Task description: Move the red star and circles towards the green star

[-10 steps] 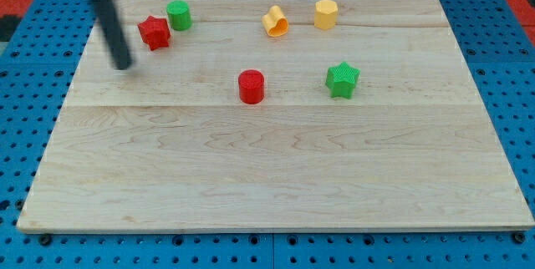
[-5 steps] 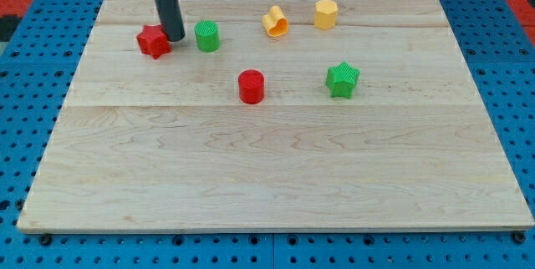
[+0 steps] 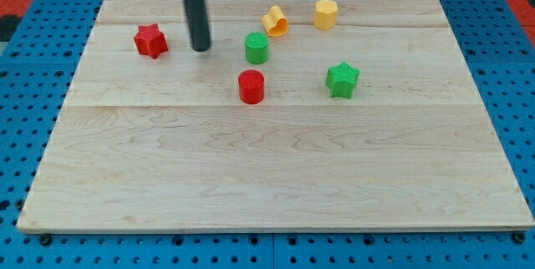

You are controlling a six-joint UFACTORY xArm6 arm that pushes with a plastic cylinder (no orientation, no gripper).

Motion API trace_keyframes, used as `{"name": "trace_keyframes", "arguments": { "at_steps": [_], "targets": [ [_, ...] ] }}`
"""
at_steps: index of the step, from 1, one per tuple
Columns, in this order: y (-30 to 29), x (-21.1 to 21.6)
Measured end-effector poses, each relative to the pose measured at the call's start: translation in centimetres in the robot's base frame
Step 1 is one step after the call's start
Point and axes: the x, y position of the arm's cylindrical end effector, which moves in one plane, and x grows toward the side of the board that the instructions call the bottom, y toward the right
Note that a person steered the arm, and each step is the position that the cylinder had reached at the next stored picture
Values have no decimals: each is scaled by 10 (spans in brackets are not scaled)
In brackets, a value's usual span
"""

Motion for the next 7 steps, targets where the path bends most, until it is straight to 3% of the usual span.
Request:
{"name": "trace_keyframes", "arguments": {
  "at_steps": [1, 2, 3, 5, 6, 7],
  "targets": [
    [85, -31],
    [138, 10],
    [148, 57],
    [130, -23],
    [63, -50],
    [74, -7]
  ]
}}
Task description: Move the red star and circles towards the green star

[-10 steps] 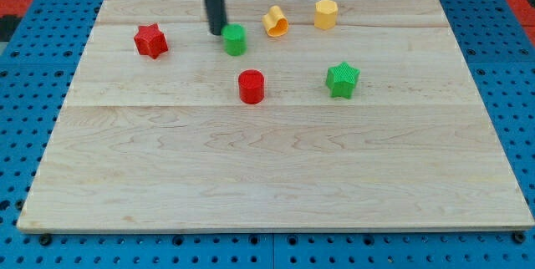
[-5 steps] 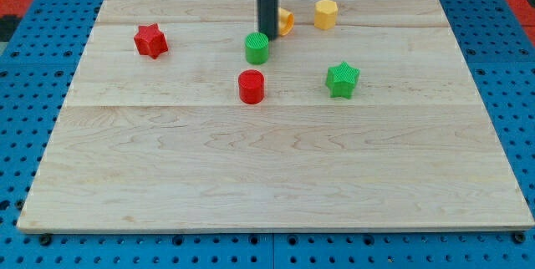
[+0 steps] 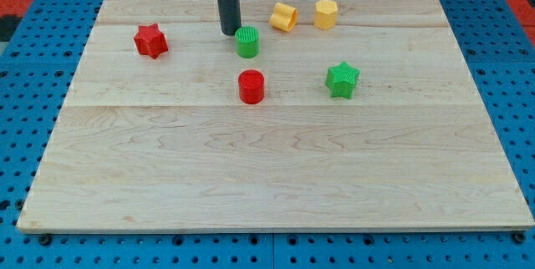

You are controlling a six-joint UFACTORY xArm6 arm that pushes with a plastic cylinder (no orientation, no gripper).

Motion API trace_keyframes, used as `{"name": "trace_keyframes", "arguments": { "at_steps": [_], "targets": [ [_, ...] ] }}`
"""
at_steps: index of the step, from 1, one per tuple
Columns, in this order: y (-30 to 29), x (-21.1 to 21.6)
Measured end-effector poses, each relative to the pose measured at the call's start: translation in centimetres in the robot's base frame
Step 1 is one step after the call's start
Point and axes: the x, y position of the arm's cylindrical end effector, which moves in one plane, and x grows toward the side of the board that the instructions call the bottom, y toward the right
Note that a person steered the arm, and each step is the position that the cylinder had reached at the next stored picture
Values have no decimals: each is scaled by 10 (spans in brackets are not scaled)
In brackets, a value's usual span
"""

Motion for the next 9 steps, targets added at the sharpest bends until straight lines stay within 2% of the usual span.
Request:
{"name": "trace_keyframes", "arguments": {
  "at_steps": [2, 3, 4, 5, 6, 7, 8, 9],
  "targets": [
    [111, 58],
    [-12, 2],
    [-69, -52],
    [-140, -56],
    [-130, -11],
    [-12, 33],
    [-54, 16],
    [-43, -42]
  ]
}}
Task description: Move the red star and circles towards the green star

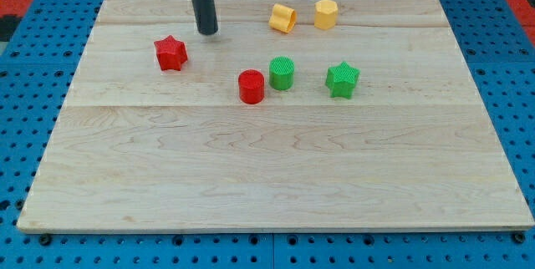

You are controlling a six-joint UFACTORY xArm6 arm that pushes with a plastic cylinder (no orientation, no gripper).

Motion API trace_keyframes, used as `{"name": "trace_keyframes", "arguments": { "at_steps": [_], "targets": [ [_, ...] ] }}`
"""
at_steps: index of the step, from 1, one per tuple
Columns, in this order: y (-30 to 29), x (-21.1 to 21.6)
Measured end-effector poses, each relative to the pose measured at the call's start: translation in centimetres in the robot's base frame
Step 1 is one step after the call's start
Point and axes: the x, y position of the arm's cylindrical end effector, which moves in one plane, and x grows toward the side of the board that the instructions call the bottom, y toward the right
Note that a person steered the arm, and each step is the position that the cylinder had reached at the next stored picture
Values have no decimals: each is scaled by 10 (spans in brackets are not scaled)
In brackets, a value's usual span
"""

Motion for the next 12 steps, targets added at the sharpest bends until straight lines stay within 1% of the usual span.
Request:
{"name": "trace_keyframes", "arguments": {
  "at_steps": [1, 2, 3, 4, 5, 6, 7, 8, 9, 10, 11, 12],
  "targets": [
    [-82, -15],
    [-101, 8],
    [-49, 41],
    [32, 67],
    [66, 69],
    [46, 64],
    [28, 45],
    [32, 41],
    [-69, 52],
    [-71, 91],
    [61, 120],
    [128, 140]
  ]
}}
